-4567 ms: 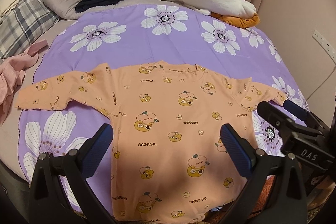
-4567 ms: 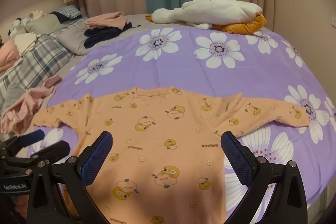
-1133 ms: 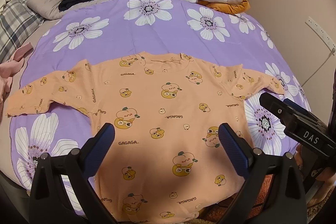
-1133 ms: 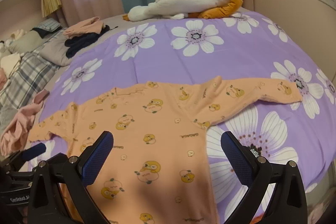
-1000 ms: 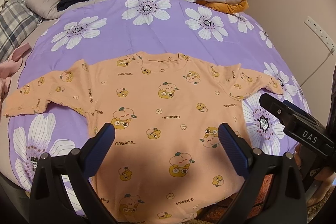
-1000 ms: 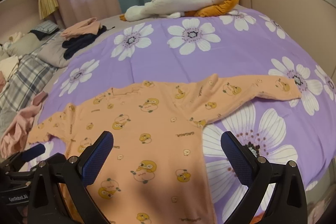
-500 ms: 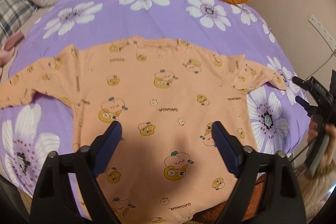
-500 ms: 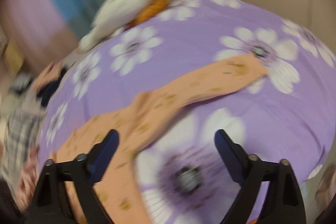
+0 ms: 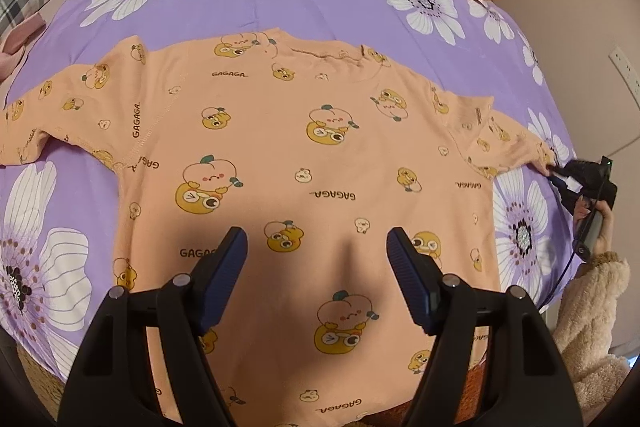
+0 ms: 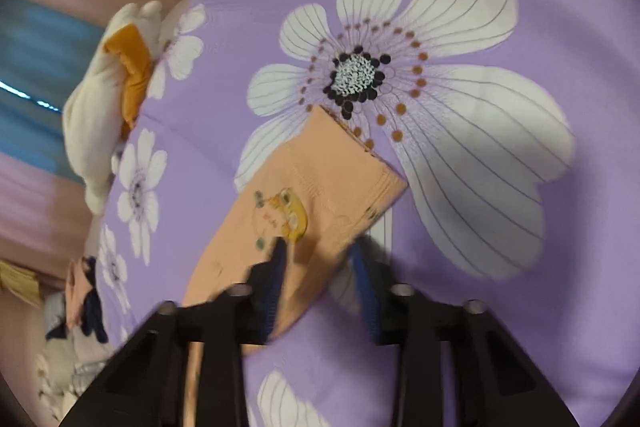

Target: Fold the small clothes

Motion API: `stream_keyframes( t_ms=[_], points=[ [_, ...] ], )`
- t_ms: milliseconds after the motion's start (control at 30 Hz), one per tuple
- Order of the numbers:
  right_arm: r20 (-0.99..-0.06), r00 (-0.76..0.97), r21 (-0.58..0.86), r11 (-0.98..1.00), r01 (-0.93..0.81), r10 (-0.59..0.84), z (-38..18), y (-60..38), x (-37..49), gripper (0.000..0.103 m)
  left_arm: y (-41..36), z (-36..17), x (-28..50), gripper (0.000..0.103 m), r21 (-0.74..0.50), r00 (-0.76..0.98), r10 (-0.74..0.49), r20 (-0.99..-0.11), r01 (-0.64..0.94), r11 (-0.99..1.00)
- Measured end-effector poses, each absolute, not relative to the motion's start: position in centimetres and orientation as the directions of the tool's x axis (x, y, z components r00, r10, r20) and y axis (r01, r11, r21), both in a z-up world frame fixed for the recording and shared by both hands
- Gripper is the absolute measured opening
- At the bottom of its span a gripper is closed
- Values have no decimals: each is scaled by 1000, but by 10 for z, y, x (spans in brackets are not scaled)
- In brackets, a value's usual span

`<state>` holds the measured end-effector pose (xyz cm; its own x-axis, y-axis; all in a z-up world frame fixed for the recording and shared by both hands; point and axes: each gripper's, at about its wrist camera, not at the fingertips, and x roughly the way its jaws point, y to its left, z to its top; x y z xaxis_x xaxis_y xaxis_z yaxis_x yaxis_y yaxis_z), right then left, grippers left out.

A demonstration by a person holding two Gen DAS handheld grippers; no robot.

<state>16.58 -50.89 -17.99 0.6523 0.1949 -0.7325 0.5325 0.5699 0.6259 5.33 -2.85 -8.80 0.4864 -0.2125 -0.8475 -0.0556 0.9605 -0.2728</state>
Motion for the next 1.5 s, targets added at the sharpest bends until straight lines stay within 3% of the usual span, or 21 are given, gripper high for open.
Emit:
stream_keyframes(
  t_ms=[200, 433, 700, 1033, 1267, 1500],
  points=[
    [-677, 734, 594, 630, 500, 55, -140, -520, 155, 4, -16, -82, 57, 71, -270, 508, -189, -840, -89, 959],
    [-717, 697, 536, 642, 548, 4, -156, -525, 164, 4, 2, -80, 55, 71, -270, 518, -167, -839, -130, 954],
    [-590, 802, 400, 831, 388, -90, -51, -448, 165, 4, 35, -71, 44, 71, -276, 549, -124, -826, -203, 939],
    [-460, 873, 343, 939, 4, 164, 29, -300, 153, 4, 77, -62, 19, 72, -297, 587, -92, -804, -264, 918],
    [-524, 782, 279, 935, -217, 338, 21, -196, 148, 4, 105, -66, 1, 73, -296, 591, -61, -805, -309, 904],
    [-639, 629, 329, 896, -298, 443, -41, -117, 142, 4, 122, -70, -9, 73, -303, 589, -55, -807, -332, 893]
  ],
)
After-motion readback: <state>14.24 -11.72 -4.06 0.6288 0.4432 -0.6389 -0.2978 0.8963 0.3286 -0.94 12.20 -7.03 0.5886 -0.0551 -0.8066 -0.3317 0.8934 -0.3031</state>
